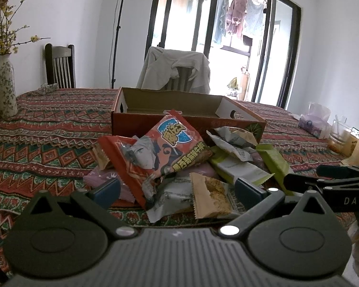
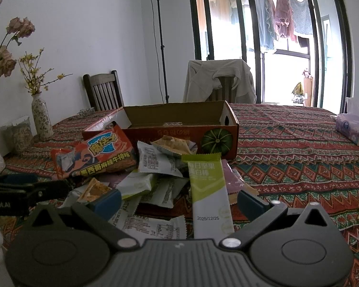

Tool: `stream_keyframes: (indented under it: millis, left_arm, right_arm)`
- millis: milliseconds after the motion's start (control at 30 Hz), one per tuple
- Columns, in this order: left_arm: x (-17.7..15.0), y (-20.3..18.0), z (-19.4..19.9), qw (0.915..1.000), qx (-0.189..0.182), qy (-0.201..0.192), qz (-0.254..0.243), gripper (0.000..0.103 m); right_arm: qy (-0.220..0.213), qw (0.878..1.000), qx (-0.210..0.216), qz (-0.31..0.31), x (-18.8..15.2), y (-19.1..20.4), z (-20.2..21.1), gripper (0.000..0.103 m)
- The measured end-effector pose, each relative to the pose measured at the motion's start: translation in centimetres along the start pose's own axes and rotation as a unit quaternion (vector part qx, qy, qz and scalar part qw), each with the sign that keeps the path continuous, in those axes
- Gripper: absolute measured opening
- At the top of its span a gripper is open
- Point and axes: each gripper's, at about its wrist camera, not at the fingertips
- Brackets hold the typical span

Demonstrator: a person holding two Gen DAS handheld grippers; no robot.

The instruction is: Organize snacks

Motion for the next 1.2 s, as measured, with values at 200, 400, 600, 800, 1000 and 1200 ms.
stream_keyframes:
  millis: [200, 400, 600, 800, 1000, 1200]
  left_arm:
    - [0.03, 0.1, -0.01, 1.0, -0.001, -0.001, 0.001, 0.103]
    - [0.02, 0.13, 0.01, 1.0, -0.002, -0.001, 0.001, 0.103]
    - [0.07, 0.18, -0.02, 1.0, -0.003, -0.002, 0.002, 0.103]
    - [0.1, 0.09, 0.01, 1.0, -0.003, -0.003, 0.001, 0.103]
    - [0.09, 0.1, 0.19, 1.0, -0.003, -0.005, 0.002, 0.103]
    - [0.07, 0.03, 0.21, 1.0, -0.002, -0.005, 0.001, 0.103]
  right_arm:
    - [0.0, 1.0, 0.0, 0.0, 0.0, 0.0, -0.01, 0.103]
    - [0.0, 1.0, 0.0, 0.0, 0.03, 0.01, 0.02, 0.103]
    - [-0.002, 1.0, 0.001, 0.0, 0.05, 0.03, 0.2, 0.103]
    - [-0.003, 1.0, 0.001, 0.0, 0.1, 0.01, 0.35, 0.103]
    - [-0.003, 1.0, 0.001, 0.001, 0.1, 0.02, 0.35, 0.103]
    - [-0.003, 1.0, 0.001, 0.001, 0.1, 0.03, 0.39, 0.103]
Point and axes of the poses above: each gripper's, at about its wrist camera, not at the fingertips, and z roughly against the way its jaws point, y to its left, x to its top, and after that the axes turned 5 degrees about -y, right-handed
